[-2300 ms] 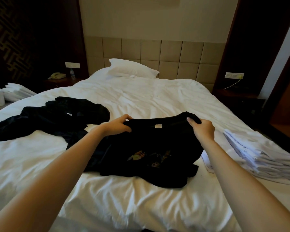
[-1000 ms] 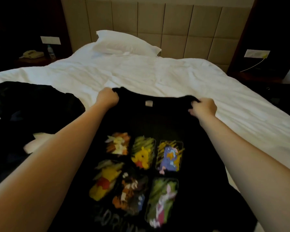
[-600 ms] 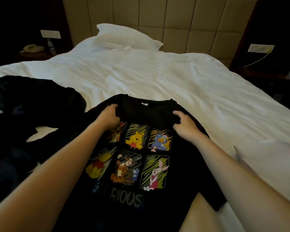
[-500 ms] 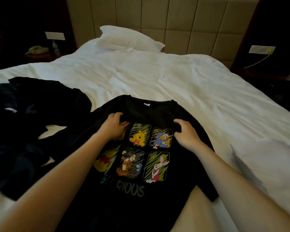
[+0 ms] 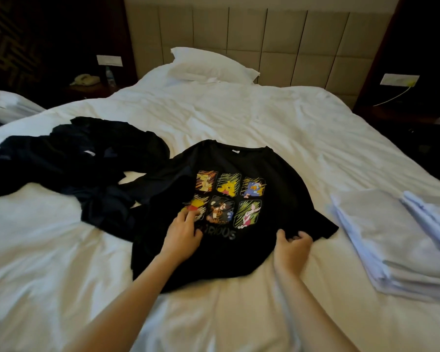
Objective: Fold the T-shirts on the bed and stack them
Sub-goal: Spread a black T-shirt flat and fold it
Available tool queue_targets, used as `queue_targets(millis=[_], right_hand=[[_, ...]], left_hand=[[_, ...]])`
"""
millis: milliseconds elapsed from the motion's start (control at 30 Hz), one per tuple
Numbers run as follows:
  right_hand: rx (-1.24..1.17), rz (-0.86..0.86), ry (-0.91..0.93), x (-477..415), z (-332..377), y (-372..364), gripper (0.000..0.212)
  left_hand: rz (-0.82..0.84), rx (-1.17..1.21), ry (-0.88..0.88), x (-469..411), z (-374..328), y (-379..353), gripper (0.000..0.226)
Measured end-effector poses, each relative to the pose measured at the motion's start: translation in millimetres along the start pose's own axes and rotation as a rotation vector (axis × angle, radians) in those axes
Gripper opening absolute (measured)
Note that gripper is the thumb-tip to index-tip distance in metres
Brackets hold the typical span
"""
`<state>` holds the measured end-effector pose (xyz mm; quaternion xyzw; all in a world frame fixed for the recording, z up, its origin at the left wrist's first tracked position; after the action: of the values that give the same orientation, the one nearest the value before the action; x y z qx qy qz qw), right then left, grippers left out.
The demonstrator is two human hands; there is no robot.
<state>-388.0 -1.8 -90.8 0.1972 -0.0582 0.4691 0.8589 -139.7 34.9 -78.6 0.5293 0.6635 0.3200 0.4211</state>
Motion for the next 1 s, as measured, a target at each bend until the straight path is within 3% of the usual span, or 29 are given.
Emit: queue_targets(millis=[200, 267, 367, 533, 633, 700, 767, 867, 1000], right_hand=[[-0.271, 0.504, -0.439, 52, -36, -27, 0.056], [-0.359, 0.68, -0.585, 75, -47, -37, 0.046], [-0.446, 0.721, -0.628, 89, -53, -40, 0.041], [-0.575, 0.619, -0.63, 82, -42, -7, 0.03], [-0.643, 0.73, -0.551, 86, -27, 16, 0.016], [-0.676, 0.855, -0.507, 94, -25, 28, 0.015], [-0.541, 0.932, -0.491, 106, -36, 35, 0.015], [-0.179, 0.825, -0.421, 113, -57, 48, 0.022], [-0.097, 0.706, -0.447, 110, -61, 73, 0.022]], left_hand=[[-0.391, 0.019, 0.288, 57, 16, 39, 0.052], [-0.501, 0.197, 0.491, 79, 26, 47, 0.056], [-0.545, 0.608, 0.761, 102, 40, 38, 0.058], [-0.351, 1.275, 0.764, 117, 14, 10, 0.034], [-0.169, 1.522, 0.713, 137, -32, -6, 0.012], [-0.052, 1.624, 0.719, 152, -61, -17, 0.012], [0.044, 1.691, 0.729, 167, -82, -30, 0.014], [0.162, 1.639, 0.687, 187, -101, -39, 0.013], [0.101, 1.586, 0.685, 200, -93, -37, 0.011]])
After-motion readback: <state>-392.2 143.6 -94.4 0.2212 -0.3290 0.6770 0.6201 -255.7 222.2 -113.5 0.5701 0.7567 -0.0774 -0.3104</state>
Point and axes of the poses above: each hand's wrist, its own x-axis away from the middle knuckle, its own y-axis out of the back of the hand, z = x × y, the point moved 5 cm from there along -x, towards the middle knuckle, and after that the axes turned 14 degrees about -y, right-handed, at the moved point
